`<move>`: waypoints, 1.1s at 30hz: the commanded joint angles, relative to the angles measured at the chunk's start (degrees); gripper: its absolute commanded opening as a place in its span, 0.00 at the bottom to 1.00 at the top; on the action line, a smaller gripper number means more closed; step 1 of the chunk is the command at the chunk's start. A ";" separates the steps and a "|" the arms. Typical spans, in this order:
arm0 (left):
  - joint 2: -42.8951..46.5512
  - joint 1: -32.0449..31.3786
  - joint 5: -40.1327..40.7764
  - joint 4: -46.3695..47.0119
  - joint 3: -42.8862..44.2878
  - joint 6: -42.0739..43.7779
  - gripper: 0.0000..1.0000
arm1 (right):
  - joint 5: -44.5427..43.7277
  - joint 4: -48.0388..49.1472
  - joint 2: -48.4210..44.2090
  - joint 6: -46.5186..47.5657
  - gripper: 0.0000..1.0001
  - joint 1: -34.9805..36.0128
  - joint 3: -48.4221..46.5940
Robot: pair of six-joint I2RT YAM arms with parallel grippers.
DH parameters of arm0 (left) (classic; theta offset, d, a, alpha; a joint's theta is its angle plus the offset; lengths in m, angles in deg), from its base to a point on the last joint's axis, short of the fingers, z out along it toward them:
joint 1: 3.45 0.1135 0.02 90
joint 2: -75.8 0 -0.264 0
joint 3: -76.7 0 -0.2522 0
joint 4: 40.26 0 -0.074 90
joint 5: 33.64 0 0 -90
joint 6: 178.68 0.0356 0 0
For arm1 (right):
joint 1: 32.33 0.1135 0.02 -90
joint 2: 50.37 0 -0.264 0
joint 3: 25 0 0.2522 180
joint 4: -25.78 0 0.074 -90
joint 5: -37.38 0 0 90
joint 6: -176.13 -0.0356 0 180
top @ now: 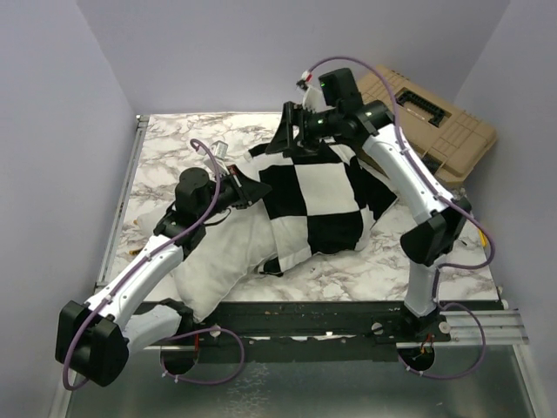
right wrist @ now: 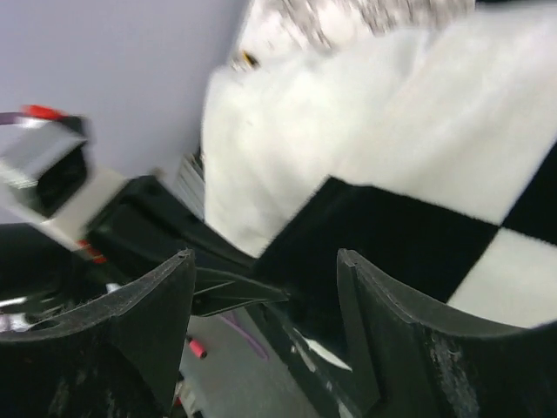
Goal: Put the pillow into the pillowcase
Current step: Stuff the pillow into the pillowcase.
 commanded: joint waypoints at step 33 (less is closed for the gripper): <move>-5.03 -6.87 31.68 -40.68 22.16 16.48 0.88 | -1.04 -5.37 -2.48 -0.73 0.00 -2.38 10.85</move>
